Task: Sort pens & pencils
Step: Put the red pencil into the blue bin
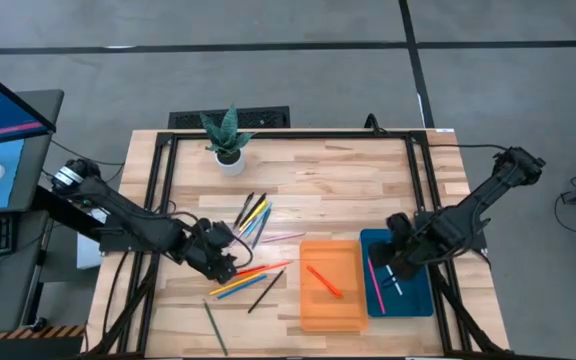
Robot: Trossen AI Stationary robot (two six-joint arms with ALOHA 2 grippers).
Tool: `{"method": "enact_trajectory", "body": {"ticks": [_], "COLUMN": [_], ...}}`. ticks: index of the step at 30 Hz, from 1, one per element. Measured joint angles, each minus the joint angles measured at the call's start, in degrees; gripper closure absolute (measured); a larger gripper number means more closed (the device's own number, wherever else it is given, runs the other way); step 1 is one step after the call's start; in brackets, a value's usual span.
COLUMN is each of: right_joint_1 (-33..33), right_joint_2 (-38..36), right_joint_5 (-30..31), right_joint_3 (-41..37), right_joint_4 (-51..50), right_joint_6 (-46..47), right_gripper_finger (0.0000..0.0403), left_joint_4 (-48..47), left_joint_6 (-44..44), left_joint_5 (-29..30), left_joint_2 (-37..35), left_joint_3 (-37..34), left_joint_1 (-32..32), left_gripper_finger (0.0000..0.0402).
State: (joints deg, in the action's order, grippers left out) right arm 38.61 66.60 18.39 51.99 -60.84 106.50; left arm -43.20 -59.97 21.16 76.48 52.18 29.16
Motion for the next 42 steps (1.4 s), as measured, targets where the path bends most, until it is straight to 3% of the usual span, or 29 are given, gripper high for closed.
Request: {"method": "enact_trajectory", "body": {"ticks": [6, 11, 15, 19, 24, 28, 33, 42], "right_joint_1": [-0.11, -1.71, -5.97, -13.64, -24.27, -31.62, -37.20, -39.89], "right_joint_2": [0.14, 0.03, 0.00, -0.08, 0.09, 0.14, 0.29, 0.29], "right_joint_5": [2.74, 8.22, 12.71, 13.82, 6.36, -2.51, -9.71, -14.28], "right_joint_3": [3.34, 7.44, 12.61, 17.89, 22.30, 23.78, 23.80, 23.76], "right_joint_4": [0.22, 0.09, 0.86, 4.07, 15.72, 28.60, 35.90, 34.23], "right_joint_6": [-3.64, -11.58, -24.90, -45.54, -71.44, -82.70, -88.43, -90.60], "right_gripper_finger": [0.0199, 0.0202, 0.0200, 0.0201, 0.0202, 0.0202, 0.0206, 0.0205], "left_joint_4": [1.17, 6.52, 13.02, 17.04, 19.99, 21.05, 22.66, 23.86], "left_joint_6": [1.82, -1.83, -8.72, -16.84, -23.39, -27.70, -31.55, -33.64], "left_joint_5": [-4.00, -9.05, -8.94, -7.06, -6.92, -6.85, -4.65, -1.33], "left_joint_2": [8.85, 12.83, 12.82, 12.75, 12.77, 12.77, 12.77, 12.77], "left_joint_3": [-0.02, -0.02, 0.01, 0.01, 0.01, 0.01, 0.01, 0.03], "left_joint_1": [0.18, 0.71, 2.09, 3.10, 3.13, 3.13, 3.13, 3.11], "left_gripper_finger": [0.0193, 0.0193, 0.0193, 0.0193, 0.0193, 0.0193, 0.0193, 0.0193]}}
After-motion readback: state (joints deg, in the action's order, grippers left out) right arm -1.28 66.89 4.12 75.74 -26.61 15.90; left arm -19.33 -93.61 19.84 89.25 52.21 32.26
